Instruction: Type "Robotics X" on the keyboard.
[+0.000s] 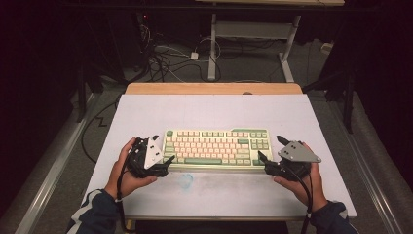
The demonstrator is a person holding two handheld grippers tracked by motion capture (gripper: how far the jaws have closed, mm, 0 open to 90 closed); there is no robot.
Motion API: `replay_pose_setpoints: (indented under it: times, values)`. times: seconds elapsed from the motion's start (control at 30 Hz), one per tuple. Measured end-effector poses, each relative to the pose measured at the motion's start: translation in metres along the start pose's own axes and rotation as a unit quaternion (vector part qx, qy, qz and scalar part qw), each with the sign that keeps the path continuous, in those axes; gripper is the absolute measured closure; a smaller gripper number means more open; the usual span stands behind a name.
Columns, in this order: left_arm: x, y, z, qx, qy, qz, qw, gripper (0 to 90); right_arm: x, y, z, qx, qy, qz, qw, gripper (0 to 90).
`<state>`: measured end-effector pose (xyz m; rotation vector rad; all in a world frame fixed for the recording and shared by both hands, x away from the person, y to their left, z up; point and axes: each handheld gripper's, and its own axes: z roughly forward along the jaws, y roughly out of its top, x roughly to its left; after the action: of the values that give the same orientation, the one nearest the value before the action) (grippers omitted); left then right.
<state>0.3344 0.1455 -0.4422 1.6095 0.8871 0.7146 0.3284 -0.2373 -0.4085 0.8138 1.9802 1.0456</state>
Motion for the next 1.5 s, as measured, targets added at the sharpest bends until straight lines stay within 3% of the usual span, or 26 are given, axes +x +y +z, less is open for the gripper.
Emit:
replay_pose_setpoints:
  times: [0.63, 0.87, 1.07, 1.27, 1.33, 1.4, 1.47, 1.5]
  values:
    - [0.02, -0.021, -0.02, 0.015, 0.028, -0.017, 0.9994, 17.1, -0.014, -0.028, -0.022, 0.011, -0.01, 0.014, 0.9998, 24.8]
    - [0.025, -0.031, -0.024, 0.024, 0.035, -0.025, 0.9988, 17.1, -0.02, -0.041, -0.026, 0.026, -0.028, 0.017, 0.9991, 24.9]
    - [0.027, -0.038, -0.027, 0.028, 0.043, -0.035, 0.9981, 17.1, -0.027, -0.057, -0.032, 0.038, -0.039, 0.031, 0.9981, 24.8]
    - [0.03, -0.049, -0.028, 0.044, 0.047, -0.051, 0.9966, 17.1, -0.032, -0.072, -0.04, 0.044, -0.048, 0.055, 0.9964, 24.8]
    - [0.03, -0.054, -0.028, 0.054, 0.052, -0.047, 0.9961, 17.1, -0.033, -0.078, -0.04, 0.046, -0.05, 0.058, 0.9961, 24.9]
    - [0.029, -0.057, -0.029, 0.058, 0.051, -0.061, 0.9952, 17.1, -0.032, -0.083, -0.038, 0.055, -0.05, 0.06, 0.9955, 24.9]
    - [0.027, -0.059, -0.028, 0.061, 0.054, -0.045, 0.9957, 17.1, -0.032, -0.086, -0.036, 0.063, -0.05, 0.062, 0.9948, 24.9]
    - [0.027, -0.058, -0.028, 0.058, 0.051, -0.053, 0.9956, 17.1, -0.031, -0.087, -0.035, 0.067, -0.049, 0.06, 0.9947, 24.7]
